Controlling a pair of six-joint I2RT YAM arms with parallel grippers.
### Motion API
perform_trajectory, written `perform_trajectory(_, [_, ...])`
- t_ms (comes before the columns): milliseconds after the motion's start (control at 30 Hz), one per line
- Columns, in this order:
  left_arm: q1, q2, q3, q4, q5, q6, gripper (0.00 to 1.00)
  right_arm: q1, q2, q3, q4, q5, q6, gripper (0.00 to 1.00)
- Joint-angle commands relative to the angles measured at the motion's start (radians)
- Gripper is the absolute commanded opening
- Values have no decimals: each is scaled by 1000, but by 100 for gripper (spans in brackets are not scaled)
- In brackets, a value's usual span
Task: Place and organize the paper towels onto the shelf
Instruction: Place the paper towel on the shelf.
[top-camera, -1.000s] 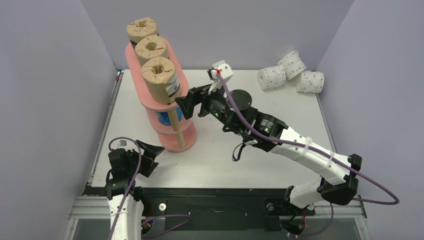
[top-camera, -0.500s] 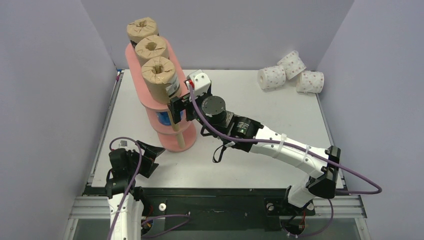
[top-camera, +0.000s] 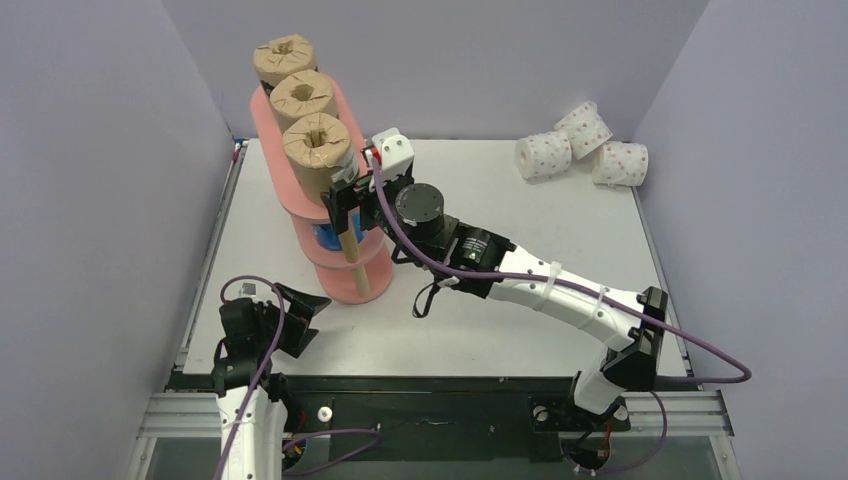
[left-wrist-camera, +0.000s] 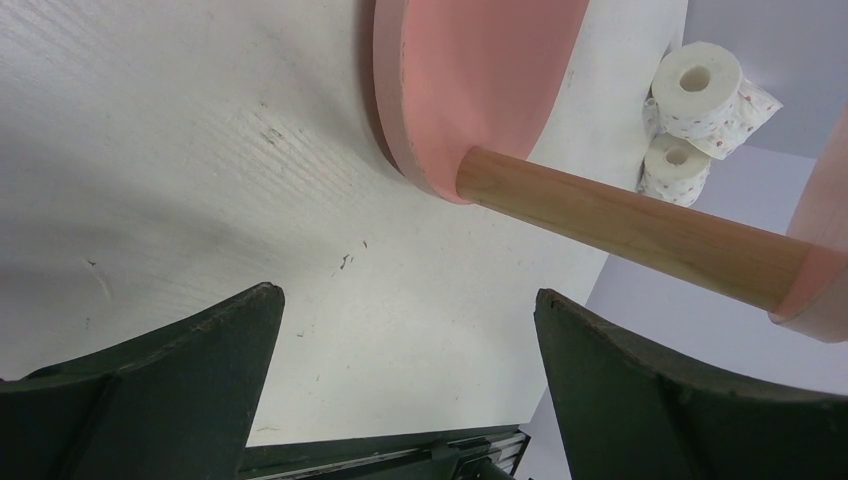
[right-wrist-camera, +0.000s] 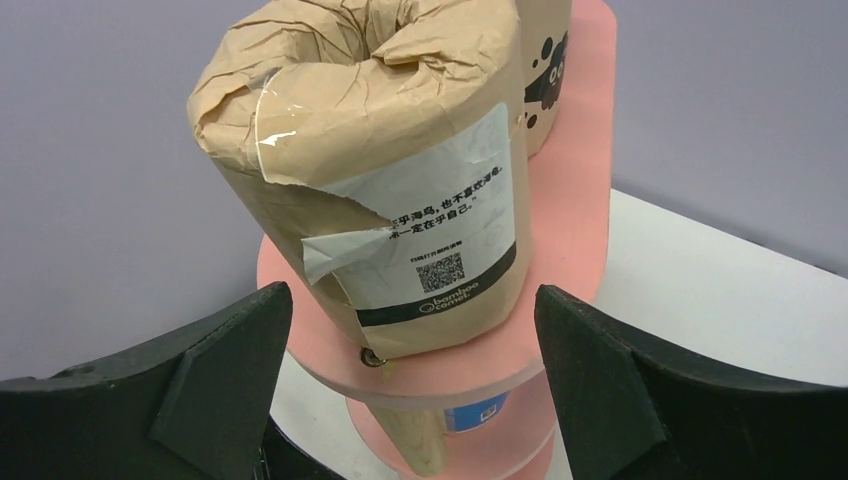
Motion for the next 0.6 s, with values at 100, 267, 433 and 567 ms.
perform_trajectory(100, [-2,-8,3,26,-3,16,97,0,46,65,29,24,11,87])
perform_trajectory(267, [-4,-10,-1,26,-1,16,97,-10,65,77,27,36,20,86])
perform_trajectory(433, [-3,-12,-4,26,-1,14,97,-28,81,89,29,27,39,85])
perform_trajectory(567, [-4,-11,-7,28,-1,14,97,-36,95,99,34,20,47,84])
